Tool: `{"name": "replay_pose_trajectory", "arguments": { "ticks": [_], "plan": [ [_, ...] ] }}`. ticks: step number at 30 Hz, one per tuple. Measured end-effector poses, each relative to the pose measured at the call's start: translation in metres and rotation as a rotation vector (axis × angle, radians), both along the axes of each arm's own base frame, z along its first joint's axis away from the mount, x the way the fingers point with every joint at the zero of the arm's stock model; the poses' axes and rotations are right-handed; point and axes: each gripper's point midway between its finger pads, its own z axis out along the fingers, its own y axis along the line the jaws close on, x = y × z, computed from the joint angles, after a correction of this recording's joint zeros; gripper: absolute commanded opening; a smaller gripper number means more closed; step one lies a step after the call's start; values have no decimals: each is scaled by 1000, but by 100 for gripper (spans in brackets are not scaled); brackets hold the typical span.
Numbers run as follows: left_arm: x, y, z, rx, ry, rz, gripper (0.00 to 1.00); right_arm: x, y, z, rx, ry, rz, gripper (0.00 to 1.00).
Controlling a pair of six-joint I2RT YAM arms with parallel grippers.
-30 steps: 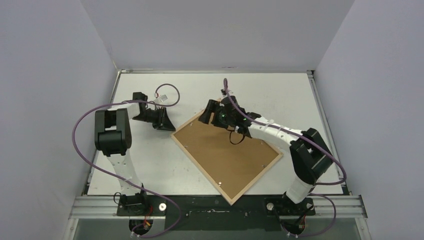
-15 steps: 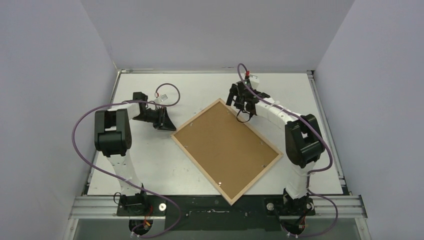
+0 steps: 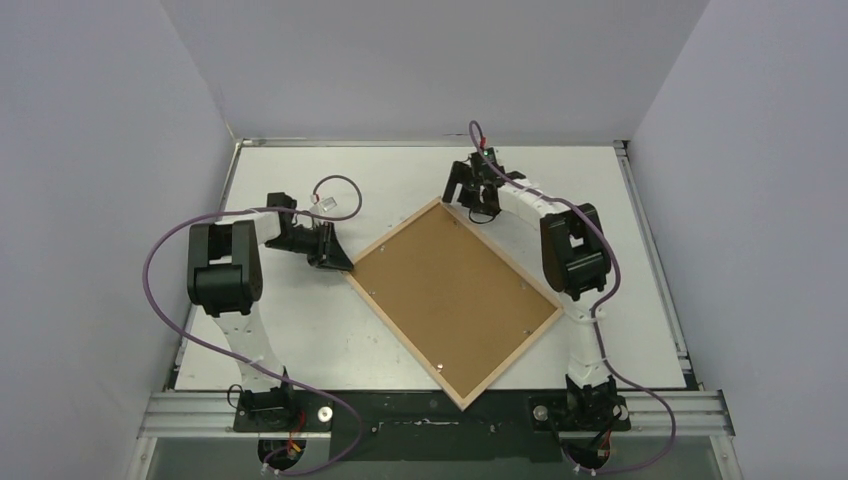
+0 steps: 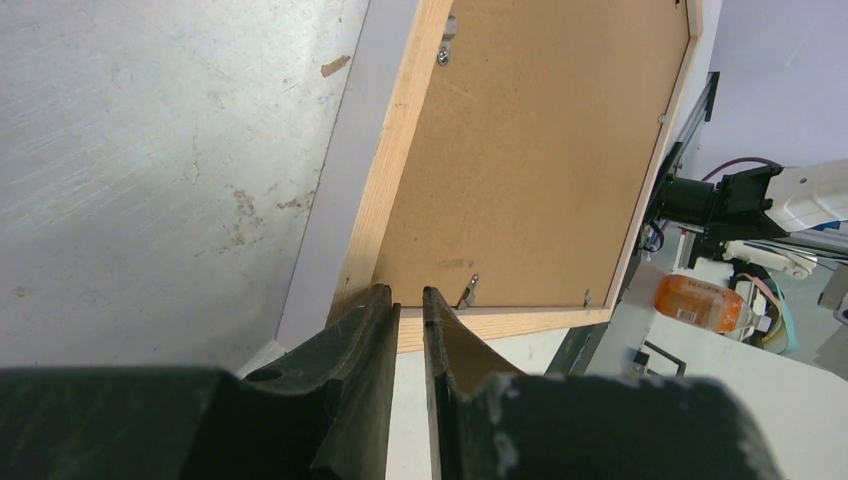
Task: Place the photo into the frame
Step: Adjust the photo frame at the center of the board.
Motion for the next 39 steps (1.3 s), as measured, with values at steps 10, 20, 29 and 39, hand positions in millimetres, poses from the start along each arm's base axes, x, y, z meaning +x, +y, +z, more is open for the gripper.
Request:
{"name": "replay_pose_trajectory", "arguments": {
  "ticks": [10, 20, 29, 39],
  "plan": [
    [-11, 1, 3, -8, 6, -19, 15, 19, 56, 7, 128, -20, 118, 85],
    [-11, 24, 26, -65, 38, 47, 17, 13, 137, 15, 101, -80, 205, 88],
    [27, 76, 51, -54, -66, 184, 19, -29, 145, 59, -108, -206, 59, 87],
    [31, 68, 46, -11, -76, 162, 23, -130, 69, 59, -236, -83, 3, 96]
  ]
}}
